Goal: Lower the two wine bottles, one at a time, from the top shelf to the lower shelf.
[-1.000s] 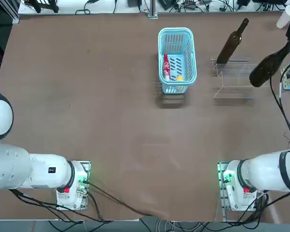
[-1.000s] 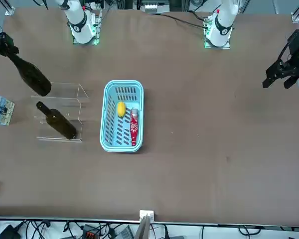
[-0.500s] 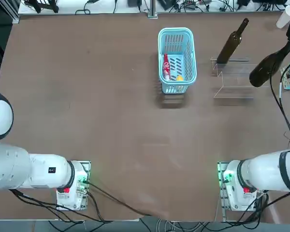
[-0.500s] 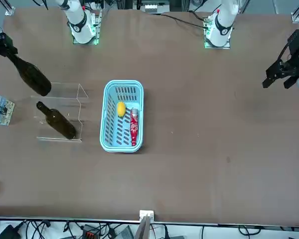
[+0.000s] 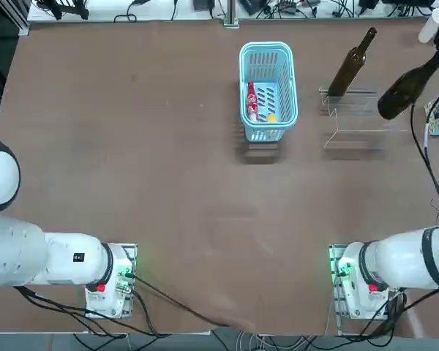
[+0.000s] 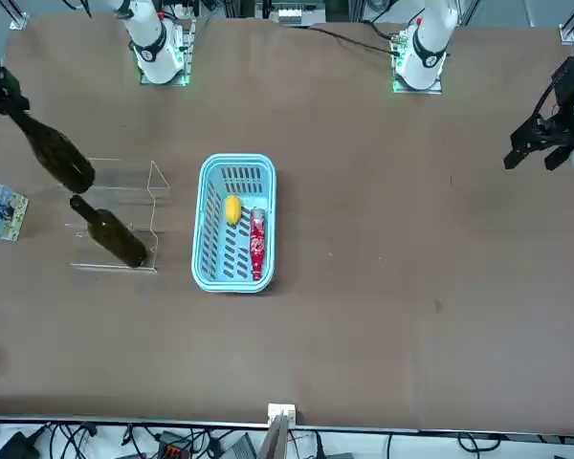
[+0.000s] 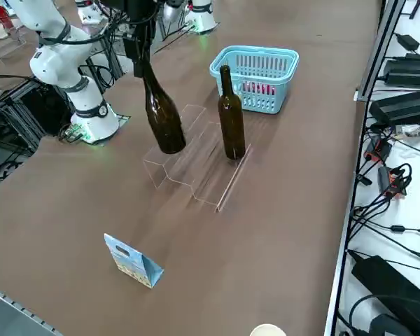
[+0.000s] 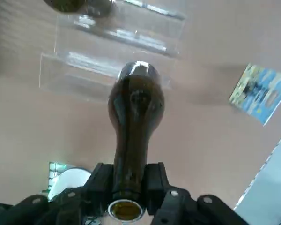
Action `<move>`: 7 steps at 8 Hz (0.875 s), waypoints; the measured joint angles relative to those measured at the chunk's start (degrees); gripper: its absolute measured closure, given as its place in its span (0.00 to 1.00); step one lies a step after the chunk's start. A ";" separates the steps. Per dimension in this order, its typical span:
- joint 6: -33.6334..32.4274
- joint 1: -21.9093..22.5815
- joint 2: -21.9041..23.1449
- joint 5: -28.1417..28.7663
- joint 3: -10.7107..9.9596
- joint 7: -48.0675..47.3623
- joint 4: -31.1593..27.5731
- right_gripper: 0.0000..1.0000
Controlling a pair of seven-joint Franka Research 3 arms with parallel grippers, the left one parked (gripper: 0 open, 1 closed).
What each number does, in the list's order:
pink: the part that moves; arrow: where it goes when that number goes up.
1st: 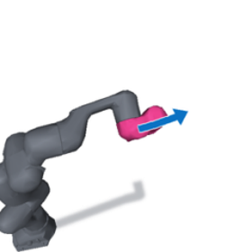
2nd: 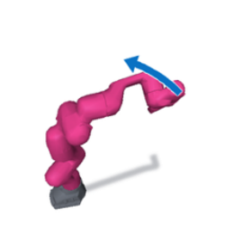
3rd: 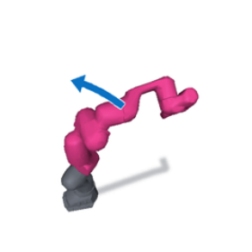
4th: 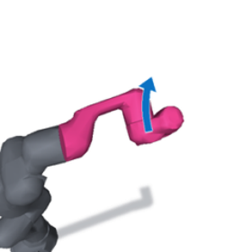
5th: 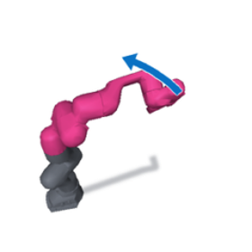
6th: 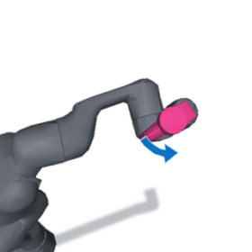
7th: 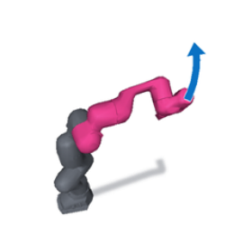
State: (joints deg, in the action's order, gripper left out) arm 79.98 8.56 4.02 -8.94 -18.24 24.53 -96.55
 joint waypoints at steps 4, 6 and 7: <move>0.03 -0.35 -12.60 0.59 0.50 11.71 13.78 0.60; -0.19 -1.89 -20.81 2.81 0.45 17.53 21.37 0.60; -0.66 -2.39 -24.71 3.13 0.45 18.98 24.91 0.60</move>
State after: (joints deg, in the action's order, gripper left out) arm 79.32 6.17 -20.69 -5.80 -17.79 43.51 -71.64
